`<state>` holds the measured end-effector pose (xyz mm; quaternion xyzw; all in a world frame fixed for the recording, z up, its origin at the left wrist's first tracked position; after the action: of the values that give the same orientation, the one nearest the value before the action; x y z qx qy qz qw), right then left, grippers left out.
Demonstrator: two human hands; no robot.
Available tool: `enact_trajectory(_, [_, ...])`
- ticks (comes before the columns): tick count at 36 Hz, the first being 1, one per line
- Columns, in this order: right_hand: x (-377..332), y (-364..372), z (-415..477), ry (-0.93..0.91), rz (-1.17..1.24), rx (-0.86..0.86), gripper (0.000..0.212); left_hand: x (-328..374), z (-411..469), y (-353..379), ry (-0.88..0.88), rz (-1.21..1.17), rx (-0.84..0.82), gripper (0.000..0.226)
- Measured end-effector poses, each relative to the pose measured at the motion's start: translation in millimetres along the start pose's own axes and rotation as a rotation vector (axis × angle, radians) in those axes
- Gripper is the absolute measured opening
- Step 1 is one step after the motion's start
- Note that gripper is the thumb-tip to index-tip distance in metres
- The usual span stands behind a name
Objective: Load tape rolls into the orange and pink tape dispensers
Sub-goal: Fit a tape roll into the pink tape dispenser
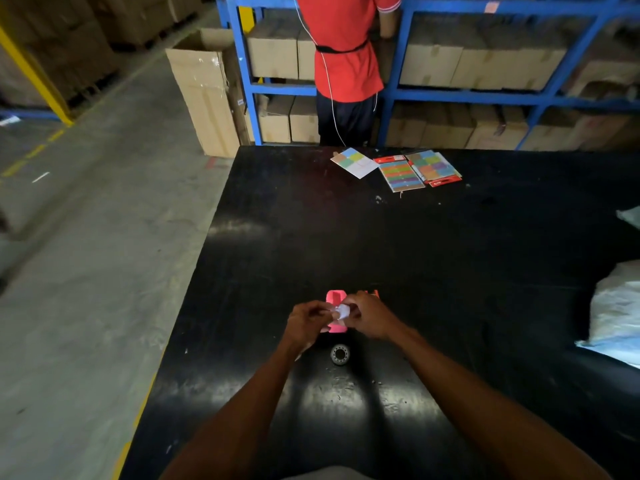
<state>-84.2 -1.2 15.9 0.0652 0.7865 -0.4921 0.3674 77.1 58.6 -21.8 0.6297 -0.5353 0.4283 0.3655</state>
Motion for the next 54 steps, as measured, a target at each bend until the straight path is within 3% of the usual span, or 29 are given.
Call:
enact_trajectory(5, [18,3,-13,0.066,0.001,-0.014,0.016,-1,-1,-5,-0.019,-0.075,0.015,0.017])
enact_trajectory(10, [40,20,-31,0.158,-0.089,-0.073,0.049,-5,-5,-8,-0.065,-0.121,-0.029,0.024])
enact_trajectory(14, [50,41,-38,0.235,-0.22,-0.11,0.03,-9,-6,-8,-0.078,-0.138,-0.033,0.026])
enact_trajectory(20, [60,63,-39,0.276,-0.292,-0.125,0.032,-10,-7,-13,-0.05,-0.122,0.023,0.021])
enact_trajectory(23, [59,66,-36,0.299,-0.338,-0.147,0.043,-10,-6,-20,-0.045,-0.104,0.038,0.018])
enact_trajectory(27, [50,66,-32,0.197,-0.581,-0.085,0.066,-9,-7,-23,-0.069,-0.125,0.055,0.018])
enact_trajectory(32, [42,82,-28,-0.002,-0.624,-0.045,0.073,-12,-4,-26,-0.108,-0.153,0.062,0.015])
enact_trajectory(39, [37,94,-27,-0.062,-0.687,-0.112,0.051,-13,-7,-30,-0.152,-0.134,0.048,0.021])
enact_trajectory(44, [38,80,-25,-0.073,-0.535,-0.055,0.045,-14,-11,-34,-0.156,-0.121,0.053,0.019])
enact_trajectory(48, [36,63,-24,-0.068,-0.153,0.069,0.031,-15,-12,-32,-0.16,-0.139,0.061,0.019])
enact_trajectory(51, [31,52,-23,-0.061,0.076,0.074,0.039,-12,-11,-28,-0.149,-0.132,0.057,0.015])
enact_trajectory(54, [29,46,-21,-0.029,0.086,0.092,0.04,-9,-11,-22,-0.148,-0.131,0.041,0.019])
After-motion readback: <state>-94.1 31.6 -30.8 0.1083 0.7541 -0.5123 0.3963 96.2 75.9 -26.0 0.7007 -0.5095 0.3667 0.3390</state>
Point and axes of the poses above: each hand's wrist, its own z-axis towards the middle knuckle, its own y-axis out of the palm, x = y × z, the point moved 1 cm from there along z, towards the middle knuckle, and after that the axes turned 2 degrees about y, right-handed, at the moved point
